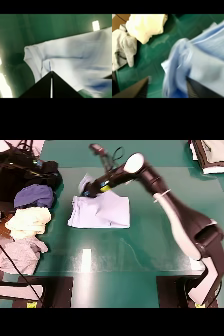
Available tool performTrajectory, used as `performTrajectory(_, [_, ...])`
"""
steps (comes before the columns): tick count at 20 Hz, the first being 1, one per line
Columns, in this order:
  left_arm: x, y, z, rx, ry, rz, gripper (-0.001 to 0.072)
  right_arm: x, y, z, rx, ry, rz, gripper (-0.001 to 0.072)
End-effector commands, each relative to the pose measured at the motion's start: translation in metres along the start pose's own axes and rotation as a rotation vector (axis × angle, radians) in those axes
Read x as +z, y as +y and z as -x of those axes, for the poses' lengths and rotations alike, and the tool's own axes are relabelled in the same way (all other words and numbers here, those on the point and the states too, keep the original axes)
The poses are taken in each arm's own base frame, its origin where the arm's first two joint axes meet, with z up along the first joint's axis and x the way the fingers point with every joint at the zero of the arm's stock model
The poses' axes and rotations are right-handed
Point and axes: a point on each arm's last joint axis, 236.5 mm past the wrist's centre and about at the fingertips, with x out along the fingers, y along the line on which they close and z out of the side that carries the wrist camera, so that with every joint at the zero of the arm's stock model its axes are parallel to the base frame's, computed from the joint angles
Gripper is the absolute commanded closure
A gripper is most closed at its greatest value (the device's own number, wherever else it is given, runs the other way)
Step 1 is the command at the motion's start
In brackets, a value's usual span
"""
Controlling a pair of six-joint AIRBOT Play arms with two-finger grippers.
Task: Fold the shirts.
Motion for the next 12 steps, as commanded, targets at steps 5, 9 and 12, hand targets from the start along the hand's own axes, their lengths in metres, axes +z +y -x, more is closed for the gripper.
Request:
performTrajectory(5, [-0.015, 0.015, 0.017, 0.021, 0.047, 0.018, 0.0684, -0.064, -0.031, 0.021, -0.054, 0.190, -0.040, 0.0156])
performTrajectory(9, [-0.014, 0.015, 0.016, 0.021, 0.043, 0.018, 0.0685, -0.132, -0.106, 0.093, -0.199, 0.253, -0.268, 0.0156])
performTrajectory(12, [-0.009, 0.014, 0.016, 0.020, 0.024, 0.016, 0.0685, -0.179, -0.161, 0.132, -0.309, 0.154, -0.530, 0.0143])
